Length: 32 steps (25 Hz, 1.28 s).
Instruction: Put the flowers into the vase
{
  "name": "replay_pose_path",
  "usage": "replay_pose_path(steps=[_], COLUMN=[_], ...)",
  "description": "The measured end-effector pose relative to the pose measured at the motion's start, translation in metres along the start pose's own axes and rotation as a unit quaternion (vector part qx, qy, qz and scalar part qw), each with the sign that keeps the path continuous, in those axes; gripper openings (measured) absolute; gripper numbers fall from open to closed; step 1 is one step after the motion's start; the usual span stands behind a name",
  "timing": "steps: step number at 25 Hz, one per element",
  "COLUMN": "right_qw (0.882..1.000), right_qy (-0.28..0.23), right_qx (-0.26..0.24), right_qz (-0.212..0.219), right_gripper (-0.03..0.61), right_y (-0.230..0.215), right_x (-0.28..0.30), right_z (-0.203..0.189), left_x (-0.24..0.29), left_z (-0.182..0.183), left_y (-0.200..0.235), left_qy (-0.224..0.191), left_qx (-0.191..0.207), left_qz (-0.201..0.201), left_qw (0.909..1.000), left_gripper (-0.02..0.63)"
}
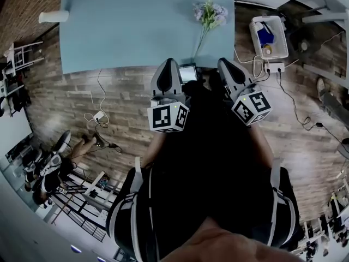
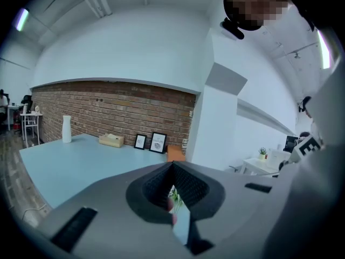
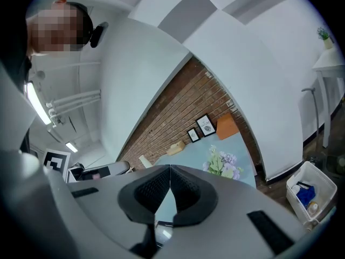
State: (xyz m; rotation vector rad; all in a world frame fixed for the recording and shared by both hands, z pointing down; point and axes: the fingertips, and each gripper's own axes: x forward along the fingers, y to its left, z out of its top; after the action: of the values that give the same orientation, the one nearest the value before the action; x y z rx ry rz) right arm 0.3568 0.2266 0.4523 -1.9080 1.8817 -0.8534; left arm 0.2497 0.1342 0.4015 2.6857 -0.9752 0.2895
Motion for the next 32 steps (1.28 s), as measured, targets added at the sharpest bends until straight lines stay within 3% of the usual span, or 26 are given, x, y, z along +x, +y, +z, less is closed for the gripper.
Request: replay_pose_path(steps=[12, 20, 27, 32], right_qw=[0.998, 0.993, 0.985, 0.978], right_qy=[-0.009, -0.026, -0.042, -0.065], right_qx=[-0.031, -0.011, 0.024, 0.054], right_qz=[-0.047, -0.114, -0.164, -0.19], right_gripper=[0.018, 0.018, 0.018, 0.018], right_y=[0.011, 0.013, 0.005, -0.02], right_x=[0.086, 0.118, 0.117, 0.099], right_z=[0.018, 0.019, 0.016, 0.016], left_x=[0.058, 0.087, 0.118, 0.156], left_z=[0.032, 0.034, 0.023, -0.012], left_y=[0.081, 0.1, 0.089, 0.053], left_qy=[-0.018, 0.013, 0.061, 0.14], left_qx=[0.003, -0.024, -0.042, 0.001], left_qz=[-0.034, -0.109, -0.174, -0.205], left_qw=[0.9993, 0.9937, 0.982, 0.9687], left_gripper=[0.046, 0.046, 0.046, 0.046])
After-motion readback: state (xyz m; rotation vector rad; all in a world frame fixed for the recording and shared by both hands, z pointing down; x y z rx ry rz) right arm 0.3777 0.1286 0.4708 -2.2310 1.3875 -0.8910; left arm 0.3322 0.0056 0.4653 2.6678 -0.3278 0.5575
